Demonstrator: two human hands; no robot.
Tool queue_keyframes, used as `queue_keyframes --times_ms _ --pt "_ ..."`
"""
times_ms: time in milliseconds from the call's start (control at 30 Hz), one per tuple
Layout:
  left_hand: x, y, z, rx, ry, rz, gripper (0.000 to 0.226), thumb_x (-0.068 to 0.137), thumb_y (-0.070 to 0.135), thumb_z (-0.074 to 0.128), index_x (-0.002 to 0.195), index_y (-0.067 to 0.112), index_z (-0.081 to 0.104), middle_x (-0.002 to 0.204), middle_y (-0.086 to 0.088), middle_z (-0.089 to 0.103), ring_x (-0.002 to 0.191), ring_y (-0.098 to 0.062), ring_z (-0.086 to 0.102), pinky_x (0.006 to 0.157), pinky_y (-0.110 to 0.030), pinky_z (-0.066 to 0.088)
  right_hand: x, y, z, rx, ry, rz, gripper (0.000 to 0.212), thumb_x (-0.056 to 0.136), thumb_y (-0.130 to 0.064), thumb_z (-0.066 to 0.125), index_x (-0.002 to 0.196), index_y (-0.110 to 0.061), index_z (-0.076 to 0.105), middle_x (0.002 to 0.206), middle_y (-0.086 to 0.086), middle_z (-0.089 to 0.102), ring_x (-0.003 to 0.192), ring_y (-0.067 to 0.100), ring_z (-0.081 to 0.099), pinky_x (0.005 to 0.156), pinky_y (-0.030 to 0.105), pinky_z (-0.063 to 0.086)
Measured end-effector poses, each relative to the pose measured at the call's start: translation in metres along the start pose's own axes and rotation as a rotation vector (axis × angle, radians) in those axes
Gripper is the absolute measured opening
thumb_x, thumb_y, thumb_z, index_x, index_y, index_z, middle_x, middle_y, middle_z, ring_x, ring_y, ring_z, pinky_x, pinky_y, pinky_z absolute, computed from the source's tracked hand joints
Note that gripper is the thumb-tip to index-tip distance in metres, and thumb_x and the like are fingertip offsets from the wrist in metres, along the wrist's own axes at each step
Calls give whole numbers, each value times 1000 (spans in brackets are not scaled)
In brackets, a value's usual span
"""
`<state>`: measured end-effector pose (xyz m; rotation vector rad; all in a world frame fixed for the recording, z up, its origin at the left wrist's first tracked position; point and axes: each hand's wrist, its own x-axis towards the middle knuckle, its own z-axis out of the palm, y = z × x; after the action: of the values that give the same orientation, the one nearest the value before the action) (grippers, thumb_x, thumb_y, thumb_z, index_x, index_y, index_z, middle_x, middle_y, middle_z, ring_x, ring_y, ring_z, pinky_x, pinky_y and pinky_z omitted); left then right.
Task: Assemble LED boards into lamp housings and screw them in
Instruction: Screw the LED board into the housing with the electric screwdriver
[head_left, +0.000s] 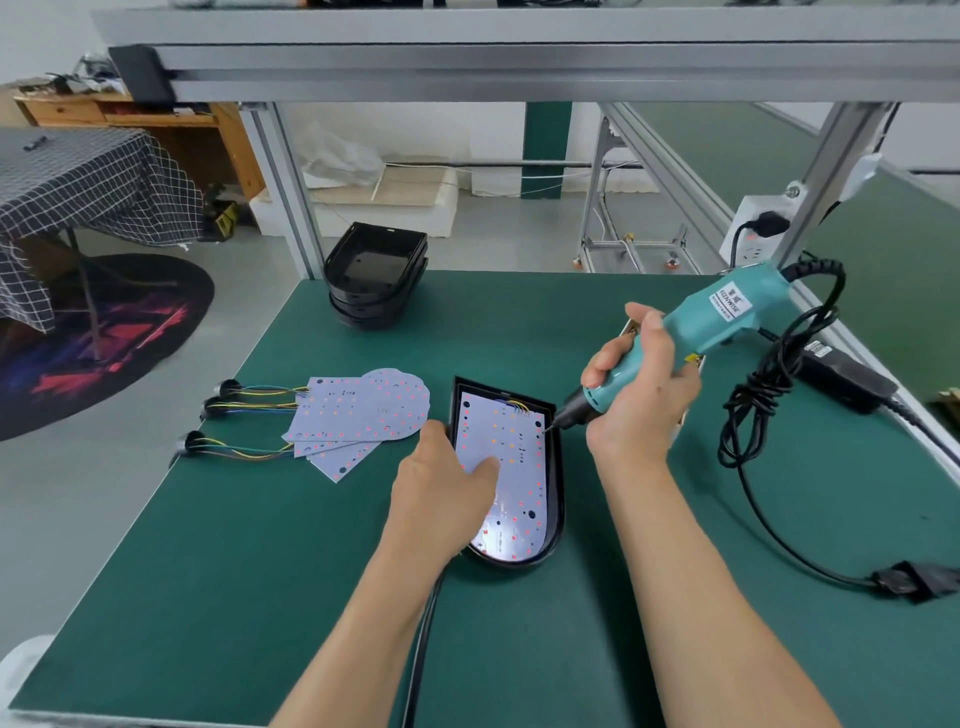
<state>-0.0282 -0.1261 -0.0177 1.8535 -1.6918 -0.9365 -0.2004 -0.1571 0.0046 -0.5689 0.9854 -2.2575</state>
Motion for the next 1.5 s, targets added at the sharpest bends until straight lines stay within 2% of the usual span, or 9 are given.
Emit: queue_keyframes --times_ms 700,1033,1267,1500 --pt "-2 3 1 -33 4 2 31 94 34 65 106 13 46 94 -3 61 81 -20 62 61 -29 46 -6 2 4 -85 -77 -74 13 88 -37 63 88 -28 73 53 4 52 41 22 46 47 24 37" --pt "0 1 3 -40 19 14 31 94 34 66 111 14 48 94 0 61 78 -10 58 58 -24 43 -8 2 4 -126 -96 -105 7 88 -34 64 84 -33 70 51 3 52 39 22 45 48 26 37" --pt "1 1 3 -41 18 15 32 93 34 66 111 15 48 95 -1 62 80 -13 59 61 -28 45 -8 1 8 -149 -78 -87 16 87 -32 69 72 -38 66 49 0 50 39 21 43 47 25 37" --pt "1 1 3 -40 27 16 31 93 33 67 110 14 49 92 0 62 77 -12 59 59 -25 44 -9 2 8 -131 -93 -66 14 85 -31 68 72 -38 66 50 -1 50 38 20 43 46 25 36"
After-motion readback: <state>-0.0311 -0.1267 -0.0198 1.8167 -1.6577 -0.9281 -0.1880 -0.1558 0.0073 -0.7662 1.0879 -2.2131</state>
